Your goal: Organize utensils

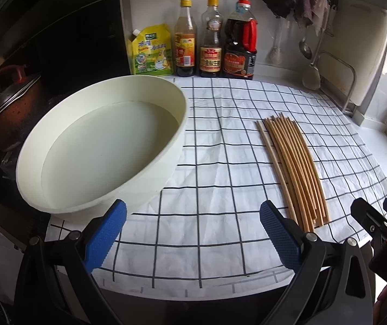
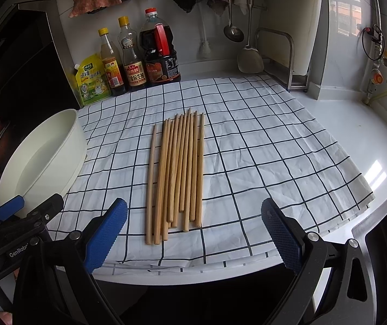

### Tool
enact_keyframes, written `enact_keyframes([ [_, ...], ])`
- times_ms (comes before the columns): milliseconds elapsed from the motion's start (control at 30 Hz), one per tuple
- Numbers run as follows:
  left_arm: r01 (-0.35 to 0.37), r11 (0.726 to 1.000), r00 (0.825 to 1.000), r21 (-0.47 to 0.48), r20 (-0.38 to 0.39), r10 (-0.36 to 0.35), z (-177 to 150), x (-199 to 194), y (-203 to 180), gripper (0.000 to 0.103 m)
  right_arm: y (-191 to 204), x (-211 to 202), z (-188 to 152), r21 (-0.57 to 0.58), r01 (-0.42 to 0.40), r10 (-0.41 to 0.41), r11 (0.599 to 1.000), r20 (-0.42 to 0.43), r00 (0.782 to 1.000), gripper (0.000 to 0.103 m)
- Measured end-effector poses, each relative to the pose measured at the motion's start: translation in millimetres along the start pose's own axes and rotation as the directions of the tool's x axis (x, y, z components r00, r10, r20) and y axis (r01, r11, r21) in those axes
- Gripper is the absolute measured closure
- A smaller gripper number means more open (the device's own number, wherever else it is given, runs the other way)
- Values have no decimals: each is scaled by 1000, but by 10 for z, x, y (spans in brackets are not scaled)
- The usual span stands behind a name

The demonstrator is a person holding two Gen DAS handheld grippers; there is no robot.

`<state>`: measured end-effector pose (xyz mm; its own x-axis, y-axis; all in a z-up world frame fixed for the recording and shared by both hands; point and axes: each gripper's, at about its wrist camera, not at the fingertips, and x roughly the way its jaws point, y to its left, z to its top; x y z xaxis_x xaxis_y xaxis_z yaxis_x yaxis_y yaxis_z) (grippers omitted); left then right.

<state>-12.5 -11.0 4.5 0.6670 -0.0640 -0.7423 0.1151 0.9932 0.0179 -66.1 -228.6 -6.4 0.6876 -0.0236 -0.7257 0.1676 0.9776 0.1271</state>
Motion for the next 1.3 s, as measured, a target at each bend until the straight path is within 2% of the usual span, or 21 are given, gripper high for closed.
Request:
enact_keyframes([
  [300,55,998,998,44,-25,-54,-14,88,-304,6,-400,98,87,0,34,-34,999,-17,999,8],
  [467,82,996,995,14,-49,-82,8,252,-424,6,-508,291,211,-20,8,-8,1000,-49,999,8],
  [633,65,997,996,36,-68,-62,39,468,-558,6,-534,590,358,-61,-18,12,998,-109,994,8],
  [800,47,998,997,47,-60,-44,79,585,-611,6,-512,893,442,-102,-15,-1,995,-160,987,9],
  [967,22,998,998,55,-64,-18,134,686,-605,6,-505,1112,491,-114,-12,-10,993,-190,982,9],
  [1300,31,999,996,22,-90,-28,182,836,-567,6,-461,1324,517,-157,24,-58,987,-215,975,9],
])
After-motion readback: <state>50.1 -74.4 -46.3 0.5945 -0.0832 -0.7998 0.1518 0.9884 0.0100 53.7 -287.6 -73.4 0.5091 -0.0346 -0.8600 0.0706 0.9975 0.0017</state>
